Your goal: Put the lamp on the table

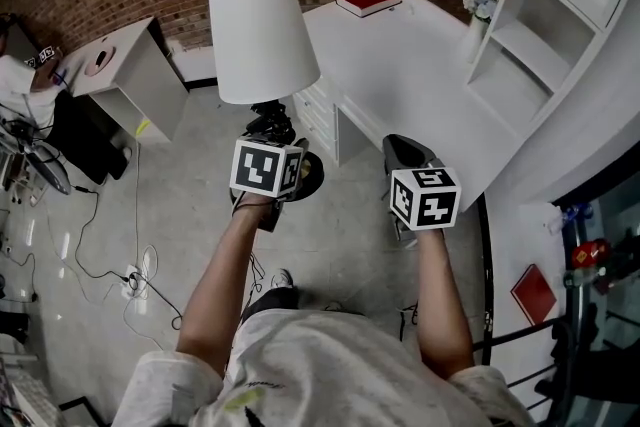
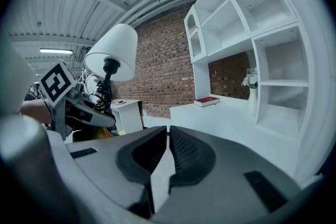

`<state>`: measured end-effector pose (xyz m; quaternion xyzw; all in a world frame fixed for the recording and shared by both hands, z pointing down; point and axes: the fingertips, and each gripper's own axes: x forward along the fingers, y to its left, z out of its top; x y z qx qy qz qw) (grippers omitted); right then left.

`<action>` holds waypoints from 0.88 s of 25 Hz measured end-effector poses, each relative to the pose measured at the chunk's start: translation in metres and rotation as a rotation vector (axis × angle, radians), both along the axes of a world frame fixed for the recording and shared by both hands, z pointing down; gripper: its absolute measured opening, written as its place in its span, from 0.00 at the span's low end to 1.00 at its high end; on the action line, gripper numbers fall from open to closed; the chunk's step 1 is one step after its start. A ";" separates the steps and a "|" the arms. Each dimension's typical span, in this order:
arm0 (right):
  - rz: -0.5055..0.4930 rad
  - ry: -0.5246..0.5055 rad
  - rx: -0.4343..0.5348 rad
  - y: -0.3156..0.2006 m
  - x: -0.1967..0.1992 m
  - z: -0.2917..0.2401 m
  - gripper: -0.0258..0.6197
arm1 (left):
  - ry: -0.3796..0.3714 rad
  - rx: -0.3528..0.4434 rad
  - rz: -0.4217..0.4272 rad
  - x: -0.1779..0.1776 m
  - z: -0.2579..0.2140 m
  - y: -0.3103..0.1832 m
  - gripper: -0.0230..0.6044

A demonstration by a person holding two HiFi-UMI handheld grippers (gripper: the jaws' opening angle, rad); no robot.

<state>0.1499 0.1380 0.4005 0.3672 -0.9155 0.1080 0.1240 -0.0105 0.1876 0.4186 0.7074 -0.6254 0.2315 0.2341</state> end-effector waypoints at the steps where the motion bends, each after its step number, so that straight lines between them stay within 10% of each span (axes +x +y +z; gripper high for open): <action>1: -0.001 0.002 0.001 -0.001 -0.001 0.001 0.05 | 0.001 -0.001 -0.001 -0.001 0.002 -0.001 0.20; 22: 0.106 0.044 -0.005 -0.082 -0.051 0.017 0.05 | 0.030 -0.006 0.112 -0.057 0.019 -0.097 0.20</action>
